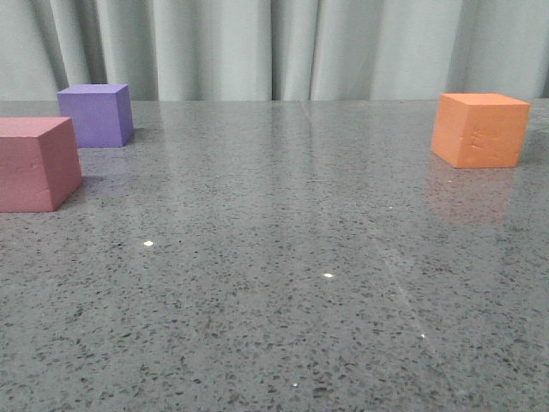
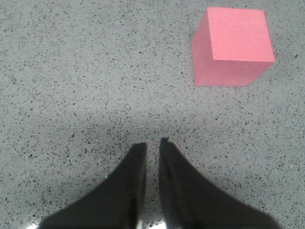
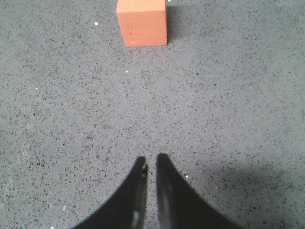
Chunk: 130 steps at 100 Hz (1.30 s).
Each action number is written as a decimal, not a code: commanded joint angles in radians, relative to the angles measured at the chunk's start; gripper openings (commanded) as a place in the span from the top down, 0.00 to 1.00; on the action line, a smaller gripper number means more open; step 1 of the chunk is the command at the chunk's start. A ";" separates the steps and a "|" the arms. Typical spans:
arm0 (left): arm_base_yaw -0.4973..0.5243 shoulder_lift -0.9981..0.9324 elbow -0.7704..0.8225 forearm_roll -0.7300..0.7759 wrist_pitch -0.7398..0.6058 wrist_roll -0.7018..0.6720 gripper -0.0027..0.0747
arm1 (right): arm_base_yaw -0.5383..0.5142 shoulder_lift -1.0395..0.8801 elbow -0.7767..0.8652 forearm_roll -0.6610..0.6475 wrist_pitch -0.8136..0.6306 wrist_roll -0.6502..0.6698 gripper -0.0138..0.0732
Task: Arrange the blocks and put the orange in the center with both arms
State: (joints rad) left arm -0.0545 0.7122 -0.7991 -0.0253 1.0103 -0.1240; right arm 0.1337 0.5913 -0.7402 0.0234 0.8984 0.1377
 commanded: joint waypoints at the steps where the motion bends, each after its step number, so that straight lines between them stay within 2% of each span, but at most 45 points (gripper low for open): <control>1: 0.003 0.005 -0.032 -0.014 -0.051 0.004 0.60 | -0.008 0.008 -0.035 0.001 -0.067 -0.009 0.43; 3: 0.003 0.005 -0.032 -0.016 -0.051 0.004 0.53 | -0.008 0.008 -0.035 0.001 -0.067 -0.009 0.38; 8: 0.003 0.005 -0.032 -0.016 -0.051 0.004 0.37 | -0.008 0.008 -0.035 0.001 -0.069 -0.009 0.18; 12: 0.003 0.005 -0.032 -0.016 -0.051 0.004 0.25 | -0.008 0.008 -0.035 0.001 -0.073 -0.009 0.08; 16: 0.003 0.005 -0.032 -0.016 -0.051 0.004 0.14 | -0.008 0.008 -0.035 0.001 -0.078 -0.009 0.09; 23: 0.003 0.005 -0.032 -0.016 -0.051 0.004 0.06 | -0.008 0.008 -0.035 0.001 -0.082 -0.009 0.11; 53: 0.003 0.005 -0.032 -0.016 -0.038 0.004 0.09 | -0.008 0.066 -0.088 0.004 -0.151 -0.009 0.11; 106: 0.003 0.005 -0.032 -0.023 -0.033 0.004 0.09 | -0.007 0.630 -0.546 0.010 -0.140 -0.038 0.11; 130: 0.003 0.005 -0.032 -0.024 -0.024 0.004 0.09 | -0.007 0.841 -0.691 0.010 -0.096 -0.047 0.11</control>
State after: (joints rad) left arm -0.0545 0.7122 -0.7991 -0.0359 1.0249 -0.1227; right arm 0.1337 1.3991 -1.3579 0.0296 0.8318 0.1117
